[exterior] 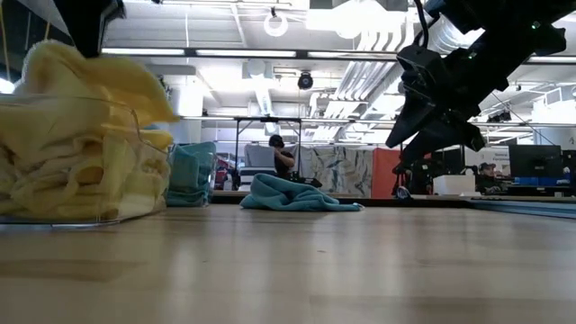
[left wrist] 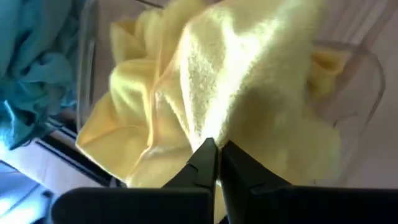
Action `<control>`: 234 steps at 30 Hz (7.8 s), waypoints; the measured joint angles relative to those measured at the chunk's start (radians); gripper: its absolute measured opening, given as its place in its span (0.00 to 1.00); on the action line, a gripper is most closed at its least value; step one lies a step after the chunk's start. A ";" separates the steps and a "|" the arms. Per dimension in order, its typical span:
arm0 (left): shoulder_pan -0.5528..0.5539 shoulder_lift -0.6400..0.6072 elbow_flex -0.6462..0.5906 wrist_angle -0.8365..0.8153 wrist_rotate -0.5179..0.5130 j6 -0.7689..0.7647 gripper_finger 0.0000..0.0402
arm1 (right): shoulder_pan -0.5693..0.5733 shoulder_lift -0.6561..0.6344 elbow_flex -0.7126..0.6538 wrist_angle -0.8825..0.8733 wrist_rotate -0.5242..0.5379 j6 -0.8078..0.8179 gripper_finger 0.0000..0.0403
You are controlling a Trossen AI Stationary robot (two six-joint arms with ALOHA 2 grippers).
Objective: Sort microfiber towel by color & place in baskets
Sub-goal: Put the yellow microfiber cloth into the bottom transparent bin, then put the blue microfiber cloth into the top transparent bin
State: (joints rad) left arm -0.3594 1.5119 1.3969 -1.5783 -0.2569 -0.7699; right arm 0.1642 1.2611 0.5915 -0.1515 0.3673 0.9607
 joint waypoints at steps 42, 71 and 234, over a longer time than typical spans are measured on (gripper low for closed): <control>0.040 -0.291 -0.344 0.189 0.060 -0.192 0.00 | 0.000 0.009 0.000 -0.001 0.018 -0.027 0.42; 0.189 -0.163 -0.641 0.747 0.157 0.101 0.01 | 0.000 0.010 0.000 -0.002 0.034 -0.053 0.42; 0.363 -0.294 -0.302 1.382 -0.061 0.702 0.63 | -0.236 0.396 1.043 -0.511 -0.192 -0.883 0.00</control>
State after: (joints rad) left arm 0.0033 1.2175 1.0951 -0.1967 -0.3183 -0.0676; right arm -0.0715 1.6573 1.6348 -0.6624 0.1754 0.0773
